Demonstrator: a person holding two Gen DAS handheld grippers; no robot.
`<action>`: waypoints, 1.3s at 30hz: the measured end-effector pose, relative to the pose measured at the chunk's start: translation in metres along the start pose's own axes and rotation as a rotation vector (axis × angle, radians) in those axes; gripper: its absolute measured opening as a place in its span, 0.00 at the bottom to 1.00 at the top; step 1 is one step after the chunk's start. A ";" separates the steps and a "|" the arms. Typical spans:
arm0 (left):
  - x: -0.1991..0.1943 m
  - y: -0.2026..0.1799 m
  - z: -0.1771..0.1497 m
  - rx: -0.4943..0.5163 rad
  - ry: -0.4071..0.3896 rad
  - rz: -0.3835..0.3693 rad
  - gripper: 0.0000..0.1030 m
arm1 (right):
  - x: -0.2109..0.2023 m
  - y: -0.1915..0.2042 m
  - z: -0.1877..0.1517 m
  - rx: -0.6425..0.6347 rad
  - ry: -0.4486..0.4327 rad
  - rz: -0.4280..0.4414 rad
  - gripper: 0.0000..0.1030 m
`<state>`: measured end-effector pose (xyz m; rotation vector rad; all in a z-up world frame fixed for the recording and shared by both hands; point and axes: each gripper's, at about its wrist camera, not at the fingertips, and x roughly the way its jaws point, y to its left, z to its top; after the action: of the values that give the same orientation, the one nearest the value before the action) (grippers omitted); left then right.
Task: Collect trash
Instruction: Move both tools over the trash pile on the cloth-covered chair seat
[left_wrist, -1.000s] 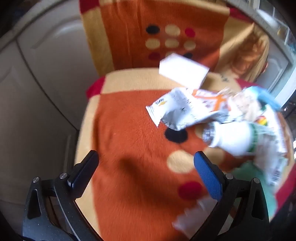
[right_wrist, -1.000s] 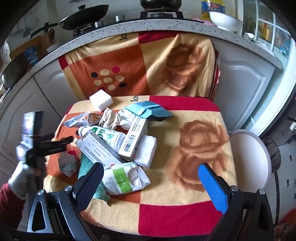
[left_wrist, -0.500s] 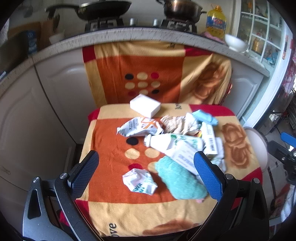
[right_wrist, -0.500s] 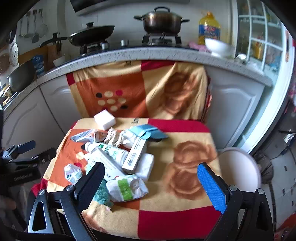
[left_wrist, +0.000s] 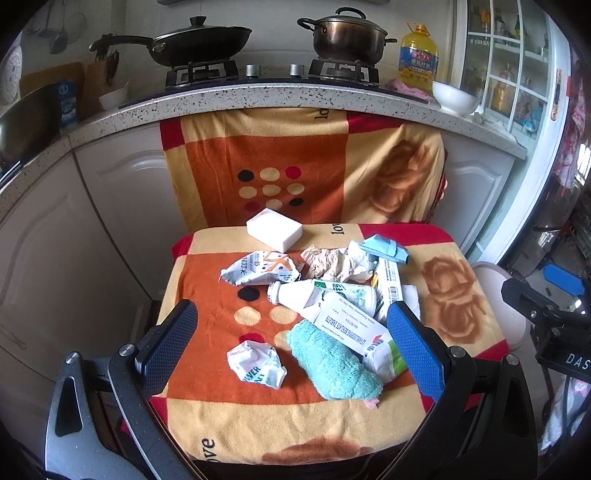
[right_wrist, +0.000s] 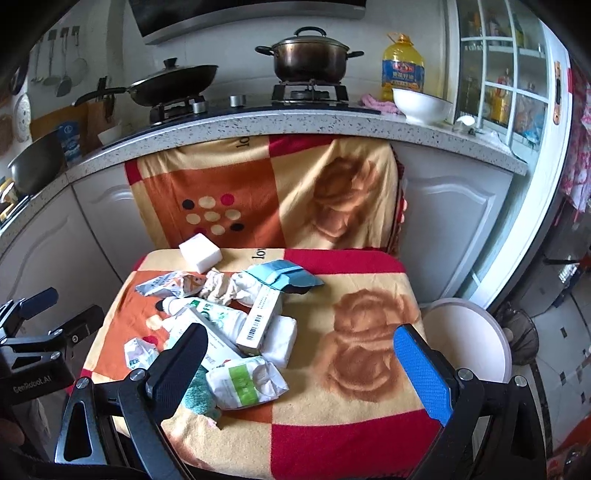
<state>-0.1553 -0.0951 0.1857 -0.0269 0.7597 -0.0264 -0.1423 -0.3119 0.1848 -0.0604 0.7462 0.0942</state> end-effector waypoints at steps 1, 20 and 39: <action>0.002 -0.002 0.001 0.005 0.000 -0.003 0.99 | 0.001 0.000 0.001 0.002 0.003 -0.002 0.97; 0.021 0.003 0.015 -0.019 -0.004 0.005 0.99 | 0.029 0.002 0.016 -0.017 0.025 -0.035 0.97; 0.030 0.004 0.015 -0.061 0.014 0.000 0.99 | 0.034 0.002 0.020 -0.009 0.015 -0.034 0.97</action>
<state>-0.1234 -0.0915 0.1758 -0.0846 0.7741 -0.0031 -0.1041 -0.3064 0.1763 -0.0820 0.7598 0.0645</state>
